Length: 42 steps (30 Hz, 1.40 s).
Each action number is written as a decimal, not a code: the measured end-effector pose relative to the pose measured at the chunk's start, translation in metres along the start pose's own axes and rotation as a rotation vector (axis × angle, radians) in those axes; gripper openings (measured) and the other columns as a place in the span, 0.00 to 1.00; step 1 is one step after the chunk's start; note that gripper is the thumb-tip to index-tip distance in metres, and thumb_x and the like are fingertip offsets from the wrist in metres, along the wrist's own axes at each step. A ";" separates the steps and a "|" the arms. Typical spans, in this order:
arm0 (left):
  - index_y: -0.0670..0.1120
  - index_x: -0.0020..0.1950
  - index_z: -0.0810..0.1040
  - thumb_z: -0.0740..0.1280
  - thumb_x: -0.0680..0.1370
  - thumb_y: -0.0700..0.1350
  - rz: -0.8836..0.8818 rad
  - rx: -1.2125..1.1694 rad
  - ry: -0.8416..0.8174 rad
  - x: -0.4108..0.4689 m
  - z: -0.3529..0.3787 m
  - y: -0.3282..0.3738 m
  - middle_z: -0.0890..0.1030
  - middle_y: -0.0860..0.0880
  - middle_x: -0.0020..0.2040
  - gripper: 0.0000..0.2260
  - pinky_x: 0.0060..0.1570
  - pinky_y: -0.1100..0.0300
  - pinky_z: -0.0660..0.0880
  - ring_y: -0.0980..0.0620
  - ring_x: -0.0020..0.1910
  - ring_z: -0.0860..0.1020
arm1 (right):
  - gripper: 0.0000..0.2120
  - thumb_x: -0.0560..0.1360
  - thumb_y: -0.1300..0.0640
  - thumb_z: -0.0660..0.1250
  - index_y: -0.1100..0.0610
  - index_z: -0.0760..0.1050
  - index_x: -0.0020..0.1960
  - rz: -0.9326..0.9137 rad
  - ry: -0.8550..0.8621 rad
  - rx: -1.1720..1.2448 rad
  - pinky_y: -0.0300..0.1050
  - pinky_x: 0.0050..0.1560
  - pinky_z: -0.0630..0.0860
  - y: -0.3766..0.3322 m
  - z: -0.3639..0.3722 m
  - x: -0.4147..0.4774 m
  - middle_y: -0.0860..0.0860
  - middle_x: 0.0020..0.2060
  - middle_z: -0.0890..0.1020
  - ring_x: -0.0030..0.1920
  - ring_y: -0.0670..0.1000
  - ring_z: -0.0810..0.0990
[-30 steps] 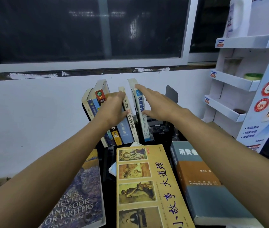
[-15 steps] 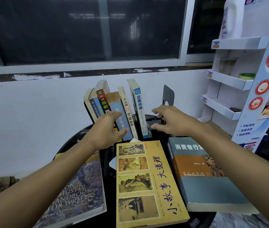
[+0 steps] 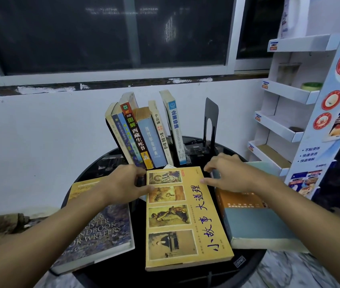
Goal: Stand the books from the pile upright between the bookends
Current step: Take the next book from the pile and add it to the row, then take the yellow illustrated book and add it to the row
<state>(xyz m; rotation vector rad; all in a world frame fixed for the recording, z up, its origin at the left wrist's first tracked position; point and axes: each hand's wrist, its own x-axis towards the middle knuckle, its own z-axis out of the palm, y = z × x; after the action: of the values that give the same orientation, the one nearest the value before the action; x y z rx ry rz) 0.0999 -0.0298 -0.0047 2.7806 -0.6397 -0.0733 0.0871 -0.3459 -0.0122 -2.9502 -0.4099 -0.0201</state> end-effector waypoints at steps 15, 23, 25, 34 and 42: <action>0.57 0.49 0.83 0.51 0.70 0.81 0.039 0.063 0.016 0.017 0.030 -0.035 0.80 0.56 0.38 0.34 0.43 0.47 0.78 0.54 0.42 0.75 | 0.25 0.77 0.29 0.56 0.41 0.79 0.64 -0.009 -0.068 -0.025 0.55 0.58 0.60 -0.005 0.018 0.002 0.46 0.49 0.74 0.58 0.49 0.63; 0.67 0.45 0.76 0.45 0.66 0.84 0.015 0.036 -0.017 0.016 0.036 -0.035 0.81 0.59 0.43 0.29 0.48 0.49 0.71 0.55 0.46 0.76 | 0.25 0.75 0.28 0.58 0.40 0.80 0.61 0.012 -0.039 0.054 0.53 0.56 0.58 -0.005 0.020 0.004 0.44 0.49 0.75 0.57 0.46 0.62; 0.67 0.44 0.75 0.47 0.65 0.84 0.010 0.007 -0.007 0.015 0.035 -0.034 0.81 0.60 0.42 0.29 0.50 0.49 0.71 0.57 0.46 0.76 | 0.24 0.74 0.28 0.58 0.40 0.81 0.59 0.016 -0.052 0.064 0.53 0.55 0.58 -0.005 0.021 0.005 0.44 0.49 0.74 0.57 0.46 0.62; 0.62 0.54 0.82 0.54 0.66 0.82 0.018 -0.089 0.098 0.008 0.033 -0.032 0.81 0.59 0.43 0.33 0.51 0.51 0.71 0.60 0.46 0.77 | 0.24 0.72 0.27 0.62 0.44 0.80 0.54 0.000 0.052 0.115 0.50 0.50 0.58 0.002 0.025 0.004 0.41 0.47 0.74 0.55 0.44 0.64; 0.57 0.58 0.83 0.64 0.68 0.77 0.056 -0.288 0.188 -0.006 0.023 -0.027 0.83 0.61 0.48 0.31 0.48 0.59 0.78 0.63 0.49 0.79 | 0.16 0.73 0.34 0.70 0.44 0.76 0.52 -0.085 0.171 0.250 0.51 0.57 0.66 -0.001 0.013 -0.002 0.42 0.50 0.75 0.55 0.43 0.70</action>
<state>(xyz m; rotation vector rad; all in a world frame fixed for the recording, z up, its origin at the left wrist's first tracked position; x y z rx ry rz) 0.1031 -0.0101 -0.0346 2.4555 -0.6063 0.0998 0.0849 -0.3435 -0.0244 -2.6589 -0.4746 -0.2133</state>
